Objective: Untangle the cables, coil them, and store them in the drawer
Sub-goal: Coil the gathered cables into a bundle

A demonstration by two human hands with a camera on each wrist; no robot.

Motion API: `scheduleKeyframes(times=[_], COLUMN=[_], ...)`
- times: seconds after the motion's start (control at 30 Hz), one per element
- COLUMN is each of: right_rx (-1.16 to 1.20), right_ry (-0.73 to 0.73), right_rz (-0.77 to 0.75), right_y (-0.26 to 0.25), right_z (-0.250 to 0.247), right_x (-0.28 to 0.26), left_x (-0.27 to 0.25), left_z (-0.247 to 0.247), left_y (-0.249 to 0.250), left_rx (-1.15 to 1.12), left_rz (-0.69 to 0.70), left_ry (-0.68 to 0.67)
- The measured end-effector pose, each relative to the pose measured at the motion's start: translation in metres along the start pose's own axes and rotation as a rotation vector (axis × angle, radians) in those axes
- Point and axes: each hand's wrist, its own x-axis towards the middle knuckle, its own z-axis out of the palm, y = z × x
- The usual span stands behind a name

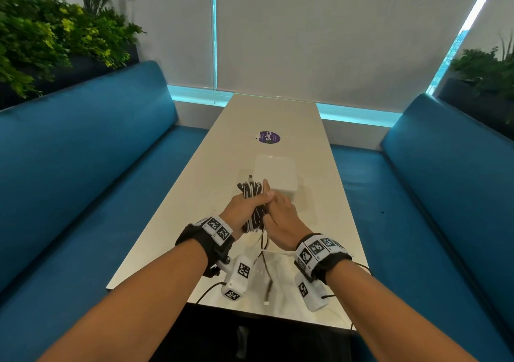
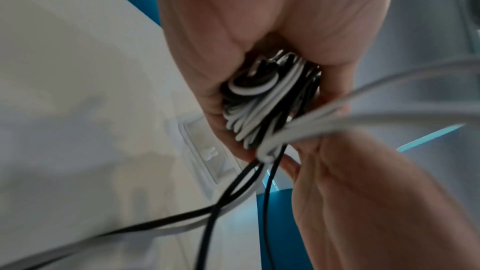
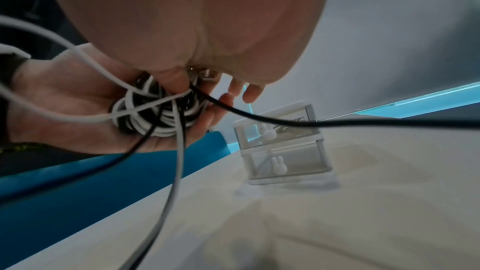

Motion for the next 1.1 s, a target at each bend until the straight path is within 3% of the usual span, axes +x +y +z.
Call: scheduleKeyframes(times=[0.13, 0.23, 0.33, 0.43, 0.5, 0.77, 1.0, 1.1], right_rx=[0.064, 0.223, 0.295, 0.338, 0.356, 0.377, 0.434, 0.491], right_ry=[0.000, -0.085, -0.078, -0.062, -0.058, 0.241, 0.136, 0.044], right_rz=[-0.029, 0.024, 0.092, 0.068, 0.038, -0.093, 0.013, 0.076], right_y=[0.015, 0.017, 0.013, 0.011, 0.012, 0.018, 0.012, 0.009], right_z=[0.002, 0.006, 0.005, 0.002, 0.000, 0.002, -0.010, -0.011], right_x=[0.002, -0.002, -0.006, -0.008, -0.008, 0.003, 0.005, 0.003], left_x=[-0.003, -0.003, -0.002, 0.000, 0.001, -0.004, -0.008, -0.007], left_z=[-0.004, -0.005, 0.000, 0.001, -0.002, -0.008, -0.005, -0.002], left_y=[0.000, 0.000, 0.001, 0.006, 0.009, 0.006, 0.013, 0.014], left_rx=[-0.005, 0.056, 0.072, 0.086, 0.088, 0.057, 0.124, 0.184], left_rz=[0.007, 0.041, 0.066, 0.075, 0.068, 0.078, 0.073, 0.120], left_ry=[-0.042, -0.017, 0.038, 0.095, 0.062, 0.051, 0.056, 0.150])
